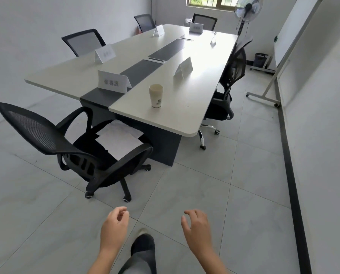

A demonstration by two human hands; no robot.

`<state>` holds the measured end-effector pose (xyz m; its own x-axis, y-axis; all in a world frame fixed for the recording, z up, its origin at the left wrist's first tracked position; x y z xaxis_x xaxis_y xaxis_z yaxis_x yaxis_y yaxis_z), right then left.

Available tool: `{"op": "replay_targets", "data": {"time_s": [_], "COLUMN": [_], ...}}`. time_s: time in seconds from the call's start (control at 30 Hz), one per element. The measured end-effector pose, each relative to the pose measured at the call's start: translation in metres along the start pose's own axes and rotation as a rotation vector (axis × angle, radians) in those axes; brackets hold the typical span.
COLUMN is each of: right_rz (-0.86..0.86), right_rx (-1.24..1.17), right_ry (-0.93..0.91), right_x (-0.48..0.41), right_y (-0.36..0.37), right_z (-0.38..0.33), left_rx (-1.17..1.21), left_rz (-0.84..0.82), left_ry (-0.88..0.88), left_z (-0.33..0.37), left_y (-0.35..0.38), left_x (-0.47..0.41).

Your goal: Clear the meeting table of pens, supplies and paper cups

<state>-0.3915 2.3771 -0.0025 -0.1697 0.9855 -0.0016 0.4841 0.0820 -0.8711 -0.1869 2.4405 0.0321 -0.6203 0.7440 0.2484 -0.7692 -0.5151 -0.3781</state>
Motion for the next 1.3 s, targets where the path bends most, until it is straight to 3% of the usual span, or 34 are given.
{"op": "replay_targets", "data": {"time_s": [0.4, 0.7, 1.0, 1.3], "right_rz": [0.097, 0.106, 0.129, 0.067], "right_rx": [-0.016, -0.04, -0.138, 0.038], "right_ry": [0.099, 0.144, -0.025, -0.383], "right_x": [-0.179, -0.246, -0.392, -0.51], "right_y": [0.019, 0.011, -0.009, -0.016], "right_z": [-0.076, -0.097, -0.142, -0.171], "left_rx": [0.091, 0.093, 0.011, -0.049], "left_rz": [-0.062, -0.146, -0.23, -0.243], "left_ry": [0.17, 0.102, 0.178, 0.073], "left_z": [0.101, 0.113, 0.171, 0.204], "left_y": [0.008, 0.033, 0.075, 0.139], "left_x": [-0.214, -0.292, -0.385, -0.47]}}
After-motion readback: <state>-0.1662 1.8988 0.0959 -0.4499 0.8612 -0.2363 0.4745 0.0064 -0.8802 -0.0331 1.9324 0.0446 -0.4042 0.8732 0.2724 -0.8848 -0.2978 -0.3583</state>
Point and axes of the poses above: each hand's wrist, its own x-axis away from the middle knuckle, its own y-axis out of the palm, z = x × y, the point moved 1 cm from there along -x, towards the middle knuckle, and after that the axes turned 9 degrees about x, right-handed, at the moved point
